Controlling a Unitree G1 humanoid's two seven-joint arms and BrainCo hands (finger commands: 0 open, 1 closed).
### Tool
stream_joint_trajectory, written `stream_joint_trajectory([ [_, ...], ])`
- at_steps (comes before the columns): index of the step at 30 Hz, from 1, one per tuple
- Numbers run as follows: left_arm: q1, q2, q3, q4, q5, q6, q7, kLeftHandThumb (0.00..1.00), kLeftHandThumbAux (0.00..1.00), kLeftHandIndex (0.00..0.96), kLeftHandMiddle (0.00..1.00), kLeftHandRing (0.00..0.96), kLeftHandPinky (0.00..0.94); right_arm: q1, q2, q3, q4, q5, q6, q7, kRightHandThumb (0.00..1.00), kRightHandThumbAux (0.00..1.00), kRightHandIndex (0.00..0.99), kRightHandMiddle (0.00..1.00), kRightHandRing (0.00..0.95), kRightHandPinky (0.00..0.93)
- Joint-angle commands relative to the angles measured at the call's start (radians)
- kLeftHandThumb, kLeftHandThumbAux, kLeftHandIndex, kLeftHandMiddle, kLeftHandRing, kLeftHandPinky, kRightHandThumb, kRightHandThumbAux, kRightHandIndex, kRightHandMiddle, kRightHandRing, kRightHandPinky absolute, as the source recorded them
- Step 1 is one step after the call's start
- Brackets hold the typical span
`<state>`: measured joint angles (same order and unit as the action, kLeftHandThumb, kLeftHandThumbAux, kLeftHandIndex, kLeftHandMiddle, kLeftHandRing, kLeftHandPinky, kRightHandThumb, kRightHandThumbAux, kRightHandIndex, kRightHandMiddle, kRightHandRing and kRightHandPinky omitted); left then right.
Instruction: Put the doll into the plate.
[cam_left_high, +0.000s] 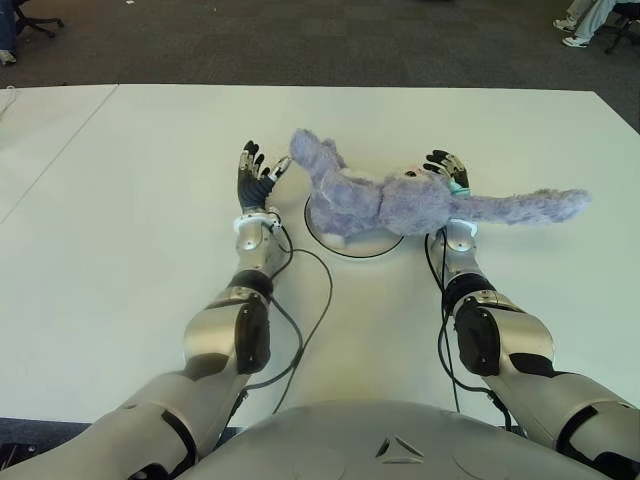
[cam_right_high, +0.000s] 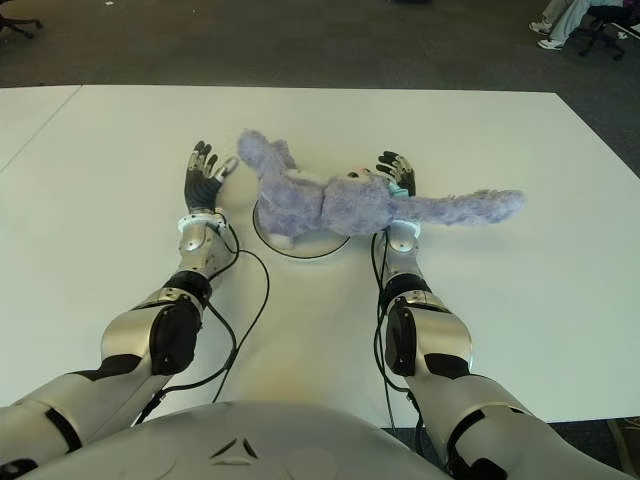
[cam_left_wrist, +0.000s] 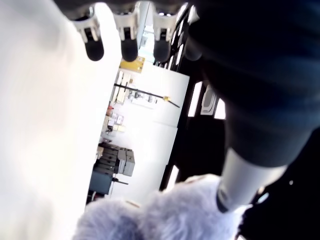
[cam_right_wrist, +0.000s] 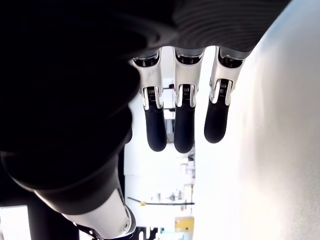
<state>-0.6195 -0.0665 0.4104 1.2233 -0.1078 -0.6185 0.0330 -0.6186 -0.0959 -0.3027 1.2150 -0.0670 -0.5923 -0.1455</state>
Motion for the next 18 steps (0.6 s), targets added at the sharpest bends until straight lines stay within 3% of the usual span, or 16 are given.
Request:
stream_joint_trajectory([
  [1,0.225,-0.025,0.079,0.123,-0.077,0.098,-0.015,0.0,0.748,0.0,0.0,0.0,0.0,0.243,0.084,-0.016,0.141,0.026,0.103,0.007,0.334,0.908,0.253,0.278,0.276,0.284],
  [10,0.215,-0.02,0.076,0.126,-0.07,0.149,0.006,0.0,0.716,0.0,0.01,0.0,0.0,0.242,0.082,-0.016,0.142,0.025,0.107,0.01,0.292,0.901,0.243,0.276,0.276,0.285],
  [18,0.212,-0.019,0.078,0.126,-0.061,0.149,-0.01,0.0,0.723,0.001,0.018,0.0,0.006,0.238,0.083,-0.016,0.142,0.024,0.111,0.006,0.282,0.905,0.245,0.274,0.269,0.278],
])
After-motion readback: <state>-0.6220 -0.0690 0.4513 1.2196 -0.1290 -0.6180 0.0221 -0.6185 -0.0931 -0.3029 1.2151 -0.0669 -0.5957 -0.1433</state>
